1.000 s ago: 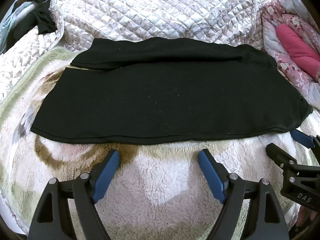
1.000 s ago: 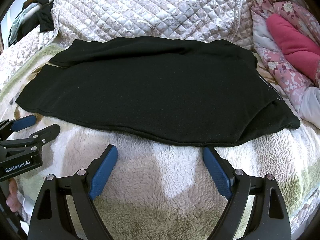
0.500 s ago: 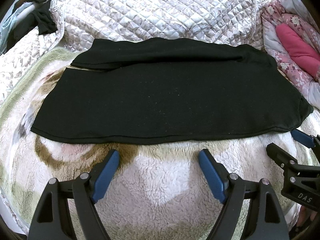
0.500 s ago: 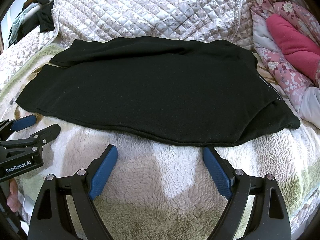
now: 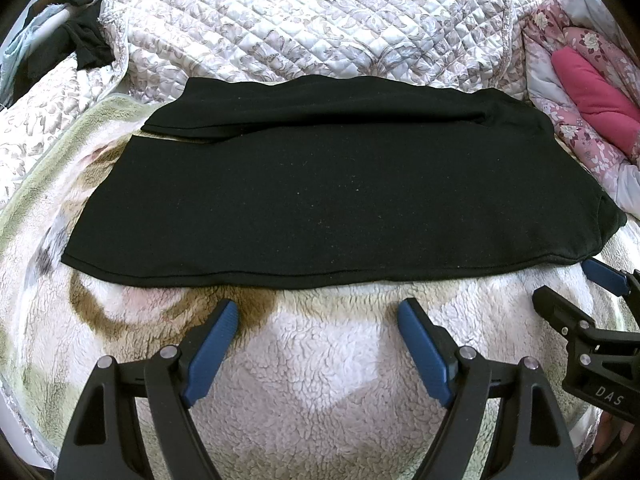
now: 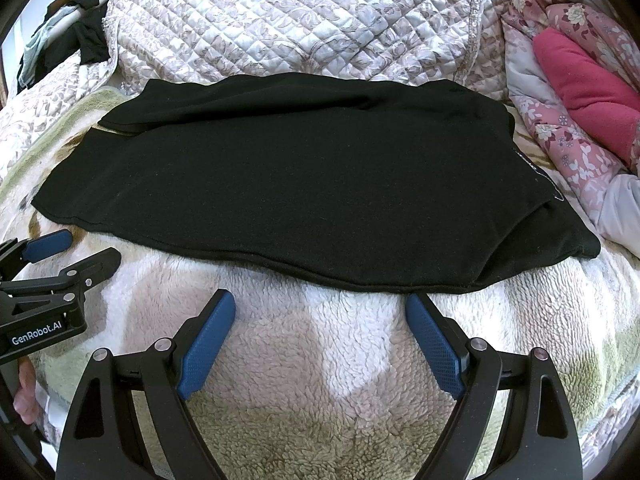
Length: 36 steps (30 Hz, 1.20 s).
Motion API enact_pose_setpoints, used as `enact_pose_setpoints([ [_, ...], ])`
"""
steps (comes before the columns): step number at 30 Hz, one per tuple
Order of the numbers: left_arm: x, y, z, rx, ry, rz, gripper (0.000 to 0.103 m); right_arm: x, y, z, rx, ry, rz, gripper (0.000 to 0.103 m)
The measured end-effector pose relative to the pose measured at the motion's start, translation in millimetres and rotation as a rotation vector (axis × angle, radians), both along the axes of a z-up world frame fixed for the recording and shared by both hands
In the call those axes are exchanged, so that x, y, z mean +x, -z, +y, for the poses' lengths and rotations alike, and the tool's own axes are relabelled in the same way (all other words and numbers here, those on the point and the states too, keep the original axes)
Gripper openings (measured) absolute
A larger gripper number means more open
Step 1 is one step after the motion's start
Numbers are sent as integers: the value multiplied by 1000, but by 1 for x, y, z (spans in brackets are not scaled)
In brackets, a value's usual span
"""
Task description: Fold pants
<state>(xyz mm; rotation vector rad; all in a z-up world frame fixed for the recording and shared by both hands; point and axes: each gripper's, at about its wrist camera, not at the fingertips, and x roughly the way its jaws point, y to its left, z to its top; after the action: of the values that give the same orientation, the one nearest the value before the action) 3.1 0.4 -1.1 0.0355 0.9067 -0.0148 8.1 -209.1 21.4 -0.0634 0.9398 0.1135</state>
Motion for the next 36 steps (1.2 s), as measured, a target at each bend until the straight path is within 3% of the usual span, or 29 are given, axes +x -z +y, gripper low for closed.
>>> enact_pose_setpoints([
  [36,-1,-3,-2,8,3,-13,85,0,0,0,-1,0,-2,87],
])
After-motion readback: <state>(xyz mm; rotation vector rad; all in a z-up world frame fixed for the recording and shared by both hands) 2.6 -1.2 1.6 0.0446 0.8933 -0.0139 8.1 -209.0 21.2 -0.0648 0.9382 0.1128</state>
